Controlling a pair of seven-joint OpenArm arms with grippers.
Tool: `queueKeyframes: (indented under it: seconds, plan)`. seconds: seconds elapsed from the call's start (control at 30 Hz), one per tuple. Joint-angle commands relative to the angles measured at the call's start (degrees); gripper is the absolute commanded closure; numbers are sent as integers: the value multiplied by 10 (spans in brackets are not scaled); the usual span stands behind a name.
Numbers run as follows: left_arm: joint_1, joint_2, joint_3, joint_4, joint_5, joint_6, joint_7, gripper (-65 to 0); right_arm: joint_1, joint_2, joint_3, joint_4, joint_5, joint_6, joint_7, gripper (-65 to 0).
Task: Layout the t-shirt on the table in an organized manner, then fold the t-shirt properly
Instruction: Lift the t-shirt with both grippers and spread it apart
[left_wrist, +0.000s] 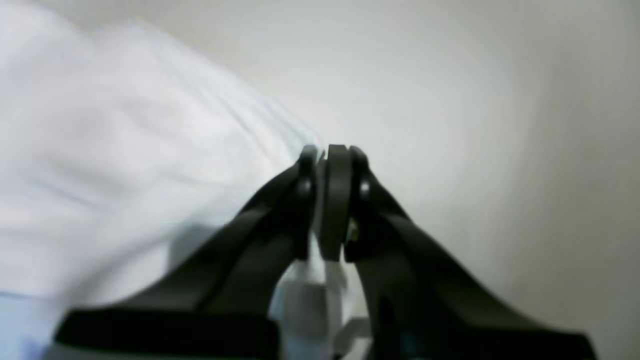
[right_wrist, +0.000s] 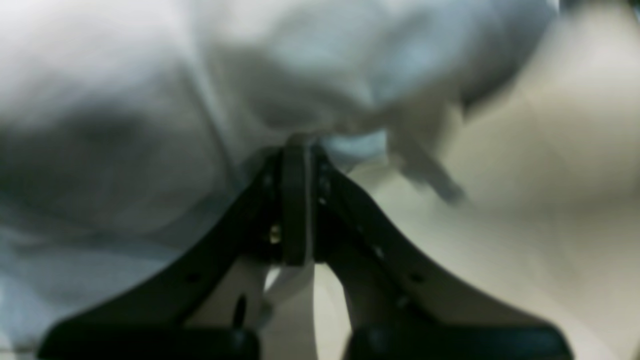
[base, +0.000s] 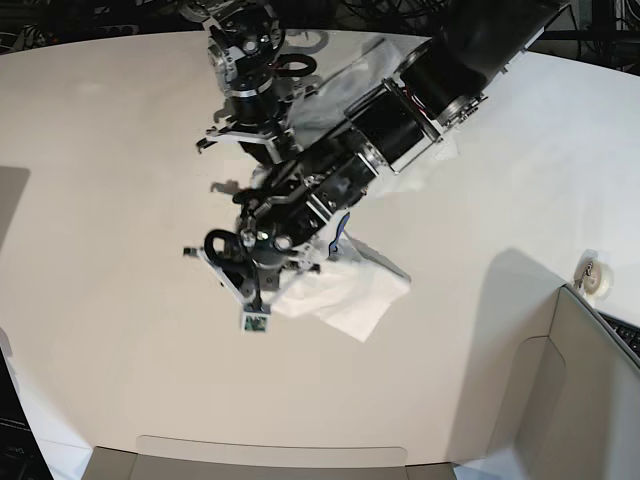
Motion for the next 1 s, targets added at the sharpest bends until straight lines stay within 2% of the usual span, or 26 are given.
queueKeyframes:
  seconds: [0.0,0.2,0.4,0.63,0.8,0.97]
  plan:
    - [-17,0,-9,26,-1,1,7,0,-4,6,10,16,6,2,-20,0]
    - [-41,-26,-53,79,-1,1,26,0,-5,32,59,93,6,3,-22,0]
    - [-56,-66,-87,101,-2,1,22,0,11,44,80,185,6,5,-74,0]
    - [-61,-97,-111,134,-3,1,21,0,70,40,78,188,6,5,-102,0]
    - [-87,-101,-129,141,-6,1,21,0,127,39,77,188,6,7,-120,0]
    - [-129,-127,-157,139,-57,1,7,0,190,38,80,184,8,7,-125,0]
